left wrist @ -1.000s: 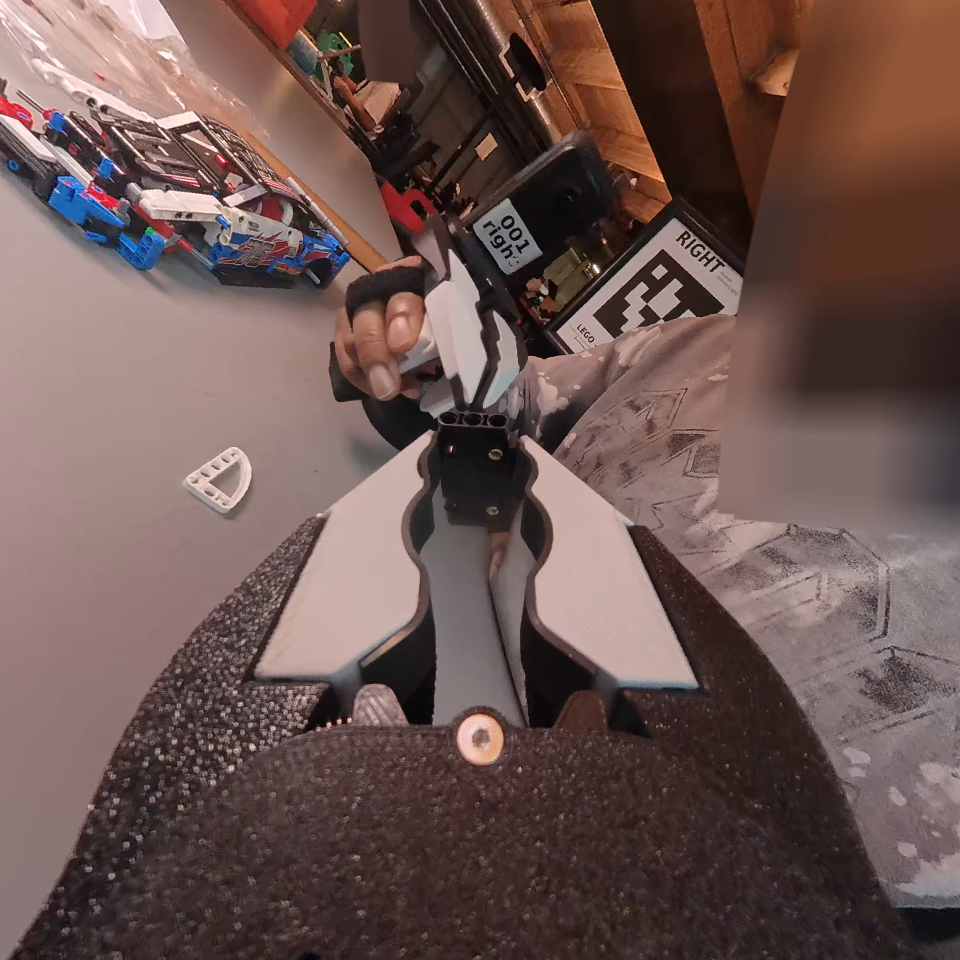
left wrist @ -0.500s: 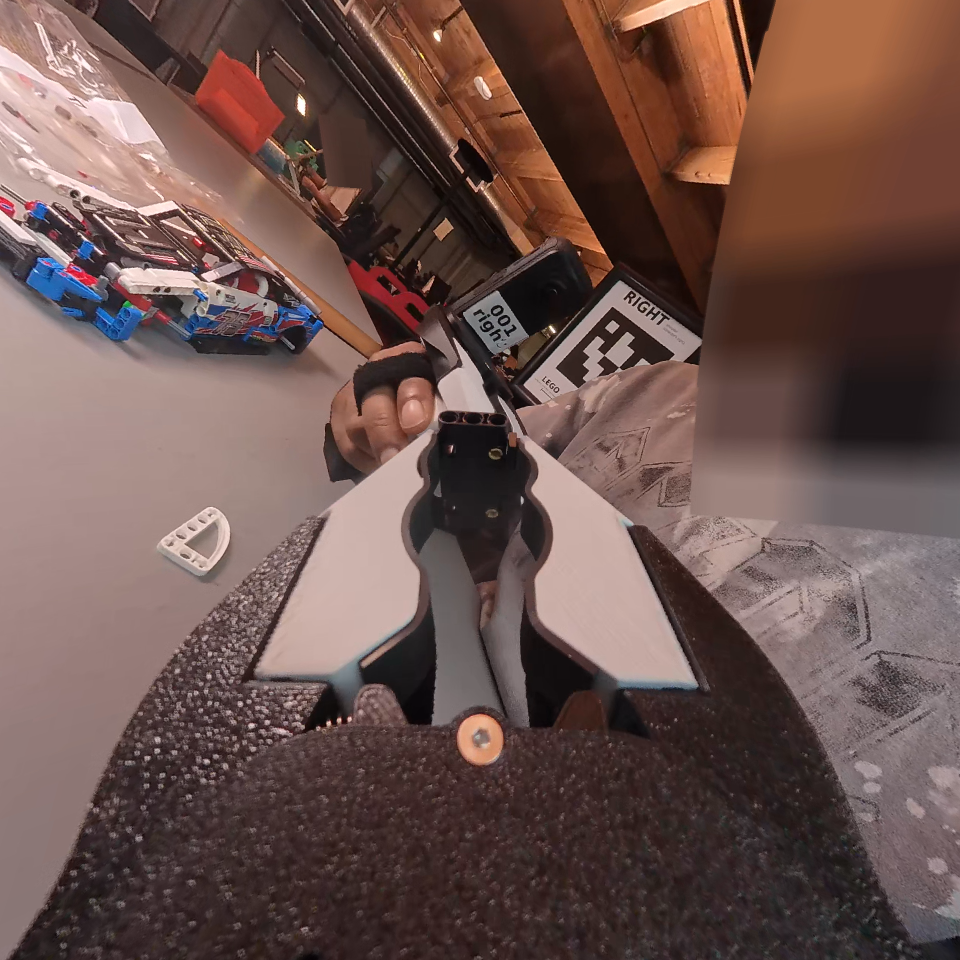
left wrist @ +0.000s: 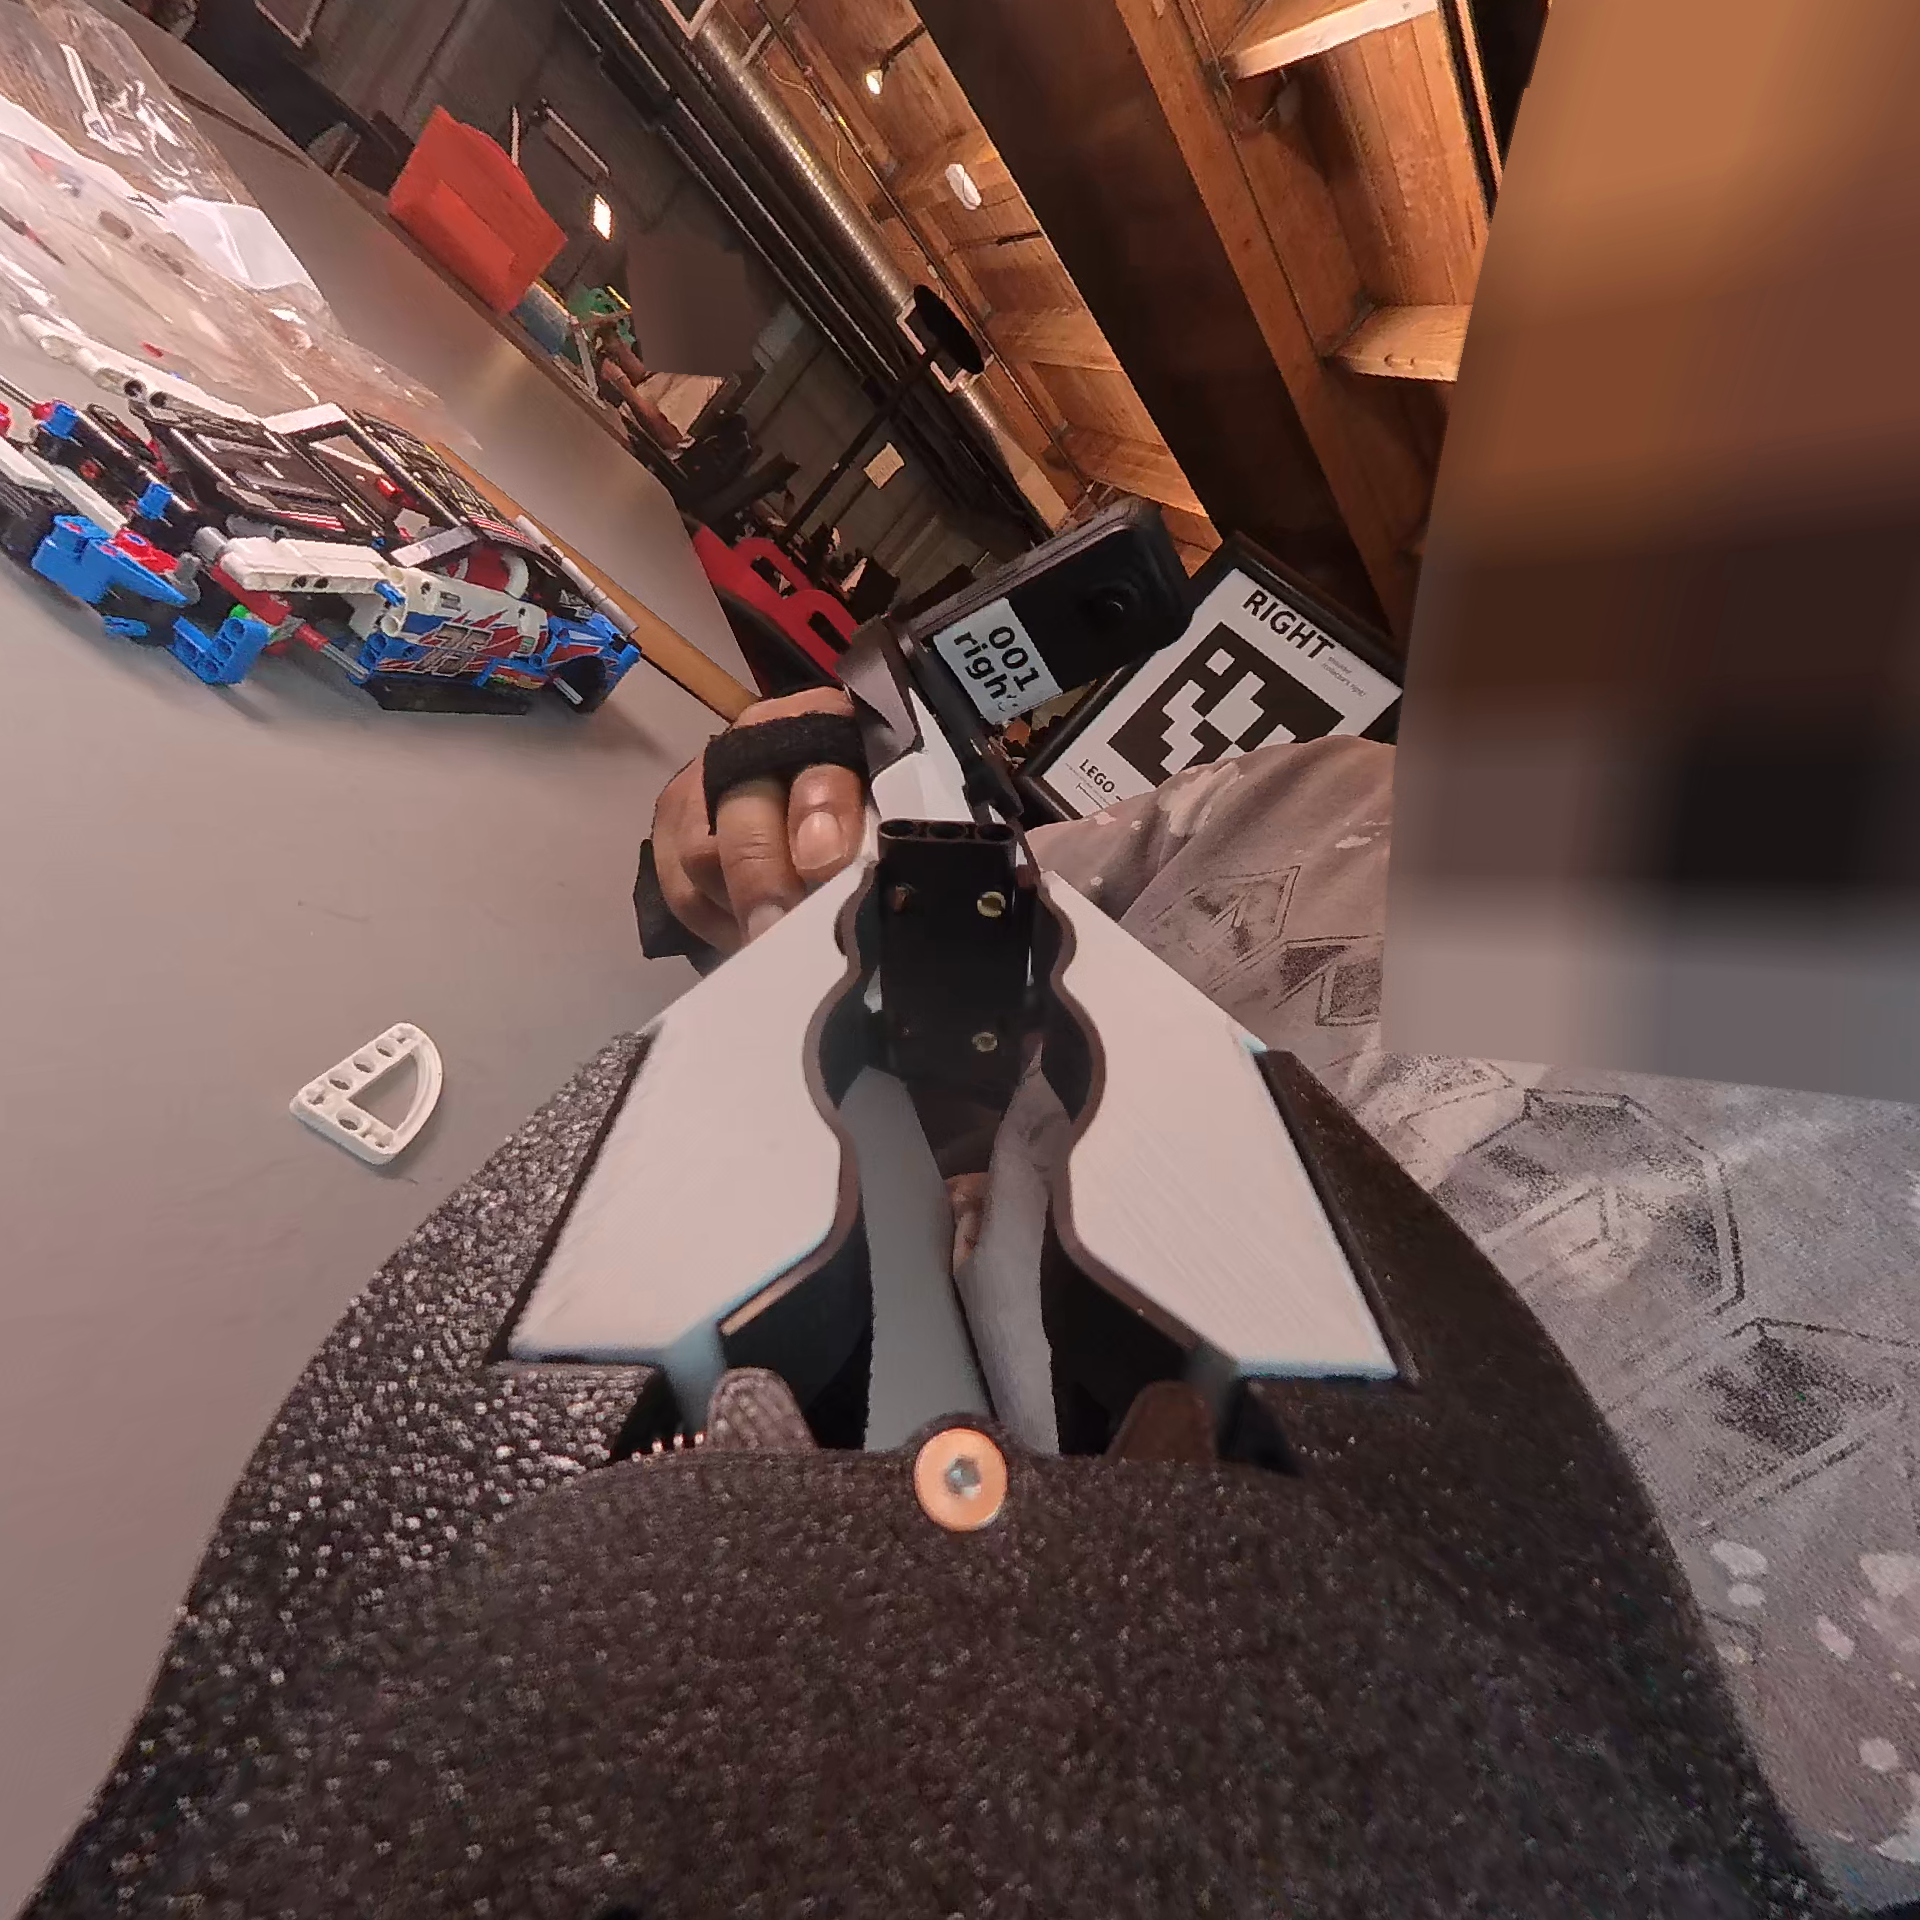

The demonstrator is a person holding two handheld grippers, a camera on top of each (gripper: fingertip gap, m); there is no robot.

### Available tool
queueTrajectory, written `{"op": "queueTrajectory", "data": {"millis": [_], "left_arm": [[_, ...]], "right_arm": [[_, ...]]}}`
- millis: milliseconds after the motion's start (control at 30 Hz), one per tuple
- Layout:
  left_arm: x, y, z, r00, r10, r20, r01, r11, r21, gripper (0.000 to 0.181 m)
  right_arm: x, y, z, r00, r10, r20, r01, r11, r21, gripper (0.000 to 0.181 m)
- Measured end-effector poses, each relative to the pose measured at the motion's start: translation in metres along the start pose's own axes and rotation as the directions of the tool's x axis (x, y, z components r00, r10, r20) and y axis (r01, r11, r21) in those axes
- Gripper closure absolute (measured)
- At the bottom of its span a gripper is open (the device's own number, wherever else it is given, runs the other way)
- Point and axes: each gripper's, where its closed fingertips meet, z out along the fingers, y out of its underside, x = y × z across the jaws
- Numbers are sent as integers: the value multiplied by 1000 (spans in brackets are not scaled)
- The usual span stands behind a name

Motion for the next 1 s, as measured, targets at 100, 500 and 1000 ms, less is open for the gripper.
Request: {"op": "queueTrajectory", "data": {"millis": [100, 500, 1000], "left_arm": [[-1, -1, 0, 1000, 2, 13, -2, 1000, 9, 155], [0, 11, 7, 1000, 4, -9, -5, 999, -50, 154], [6, 3, -11, 996, 80, 34, -77, 994, -74, 156]], "right_arm": [[2, 1, 0, 999, -33, -21, 33, 999, -20, 179], [12, -8, -4, 997, -14, -73, 17, 999, 33, 179], [22, -47, -35, 995, 96, -38, -84, 965, 249, 181]]}}
